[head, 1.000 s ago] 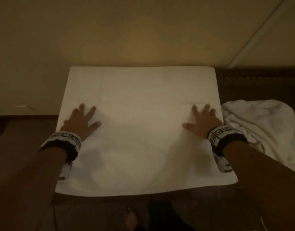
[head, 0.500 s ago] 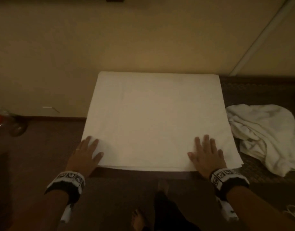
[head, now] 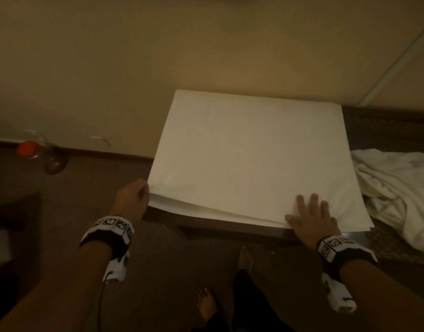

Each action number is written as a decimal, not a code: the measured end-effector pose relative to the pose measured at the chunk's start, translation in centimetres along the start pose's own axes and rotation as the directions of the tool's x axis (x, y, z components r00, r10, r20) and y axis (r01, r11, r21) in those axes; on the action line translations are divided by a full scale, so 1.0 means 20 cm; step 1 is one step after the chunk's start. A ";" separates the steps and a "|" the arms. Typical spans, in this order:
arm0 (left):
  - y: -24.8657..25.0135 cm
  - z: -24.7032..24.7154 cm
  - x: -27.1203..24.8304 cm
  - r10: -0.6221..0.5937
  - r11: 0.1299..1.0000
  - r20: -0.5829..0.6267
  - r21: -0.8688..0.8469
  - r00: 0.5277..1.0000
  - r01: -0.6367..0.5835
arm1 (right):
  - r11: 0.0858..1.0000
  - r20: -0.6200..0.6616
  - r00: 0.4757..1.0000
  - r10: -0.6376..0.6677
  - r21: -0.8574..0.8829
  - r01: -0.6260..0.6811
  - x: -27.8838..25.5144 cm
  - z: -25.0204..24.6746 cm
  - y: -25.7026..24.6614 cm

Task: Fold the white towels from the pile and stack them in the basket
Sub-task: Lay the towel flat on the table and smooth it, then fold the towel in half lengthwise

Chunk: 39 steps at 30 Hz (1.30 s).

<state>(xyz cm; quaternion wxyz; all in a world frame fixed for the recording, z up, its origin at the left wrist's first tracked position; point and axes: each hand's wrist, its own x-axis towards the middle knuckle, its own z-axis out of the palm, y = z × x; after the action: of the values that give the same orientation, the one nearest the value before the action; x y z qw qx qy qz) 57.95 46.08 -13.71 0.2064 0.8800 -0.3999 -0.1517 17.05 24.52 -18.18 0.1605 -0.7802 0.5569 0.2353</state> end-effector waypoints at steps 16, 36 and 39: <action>0.15 0.34 -0.08 0.225 0.819 0.463 0.388 0.857 -0.424 | 0.994 -0.118 0.987 -0.106 -0.045 0.101 -0.14 0.11 0.16; 0.16 0.27 -0.08 0.152 0.726 0.505 0.526 0.850 -0.443 | 0.950 -0.173 0.983 -0.061 -0.311 0.004 -0.17 -0.05 0.31; 0.21 0.20 -0.01 0.066 0.757 0.516 0.532 0.854 -0.380 | 0.921 -0.100 0.992 -0.078 -0.387 0.034 -0.17 -0.17 0.28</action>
<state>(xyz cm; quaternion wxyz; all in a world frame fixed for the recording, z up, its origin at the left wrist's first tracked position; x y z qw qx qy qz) 53.37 42.81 -15.01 -0.1779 0.7787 -0.5698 -0.1932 11.44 23.58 -13.41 -0.0210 -0.8242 0.4855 0.2906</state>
